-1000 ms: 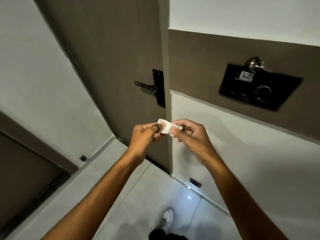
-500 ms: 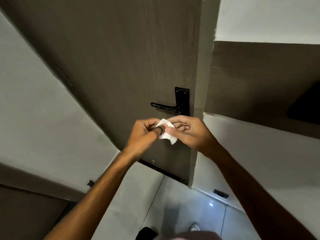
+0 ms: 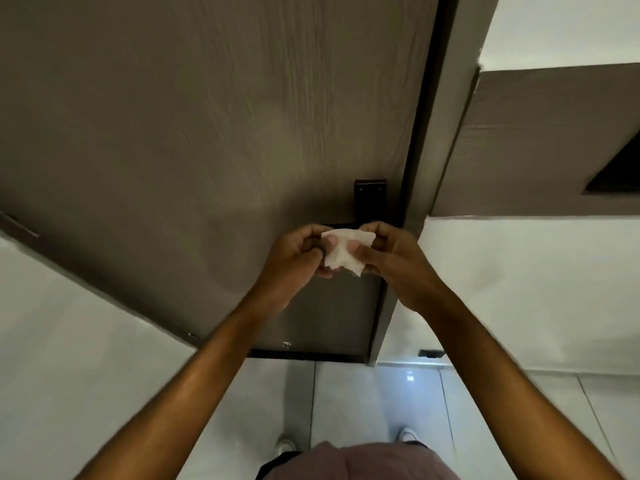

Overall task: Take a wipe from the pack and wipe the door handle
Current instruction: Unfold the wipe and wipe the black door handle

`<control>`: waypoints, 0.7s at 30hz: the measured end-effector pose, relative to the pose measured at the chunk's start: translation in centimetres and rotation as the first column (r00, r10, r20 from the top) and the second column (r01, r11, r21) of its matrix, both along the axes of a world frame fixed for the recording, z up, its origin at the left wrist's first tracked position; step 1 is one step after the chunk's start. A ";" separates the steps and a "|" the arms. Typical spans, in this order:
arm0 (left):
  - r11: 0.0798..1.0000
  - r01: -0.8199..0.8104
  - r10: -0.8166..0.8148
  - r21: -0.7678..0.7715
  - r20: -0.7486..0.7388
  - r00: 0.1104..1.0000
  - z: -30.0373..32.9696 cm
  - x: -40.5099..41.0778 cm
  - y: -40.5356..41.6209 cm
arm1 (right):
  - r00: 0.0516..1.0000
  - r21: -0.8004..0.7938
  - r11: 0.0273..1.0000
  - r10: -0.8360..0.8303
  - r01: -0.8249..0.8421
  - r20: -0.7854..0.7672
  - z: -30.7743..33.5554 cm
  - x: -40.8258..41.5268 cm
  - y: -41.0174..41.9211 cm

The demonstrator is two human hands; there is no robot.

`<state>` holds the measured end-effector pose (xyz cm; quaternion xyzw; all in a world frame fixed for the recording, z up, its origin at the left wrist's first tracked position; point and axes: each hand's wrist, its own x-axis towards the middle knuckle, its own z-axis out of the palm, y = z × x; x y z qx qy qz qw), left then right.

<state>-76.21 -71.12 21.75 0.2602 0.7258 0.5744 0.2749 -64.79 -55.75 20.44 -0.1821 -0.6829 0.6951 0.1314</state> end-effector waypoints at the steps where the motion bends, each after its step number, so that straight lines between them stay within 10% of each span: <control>1: 1.000 0.013 -0.013 0.016 -0.011 1.000 0.1 -0.5 -0.4 | 1.000 0.021 1.000 -0.013 0.013 0.005 0.0 -0.1 -0.4; 11: 0.947 0.306 -0.320 0.101 0.188 0.929 0.5 -4.7 -2.9 | 0.969 -0.038 0.970 -0.241 0.239 -0.061 1.0 0.0 -4.4; 18: 0.908 0.417 -0.416 0.045 -0.017 0.909 1.1 -5.5 -2.5 | 0.953 0.067 0.951 -0.300 0.302 -0.037 1.9 1.8 -3.9; 21: 0.903 0.431 -0.427 -0.011 -0.151 0.892 1.6 -5.0 -1.5 | 0.904 0.374 0.825 -0.414 0.423 -0.109 2.5 2.2 -3.8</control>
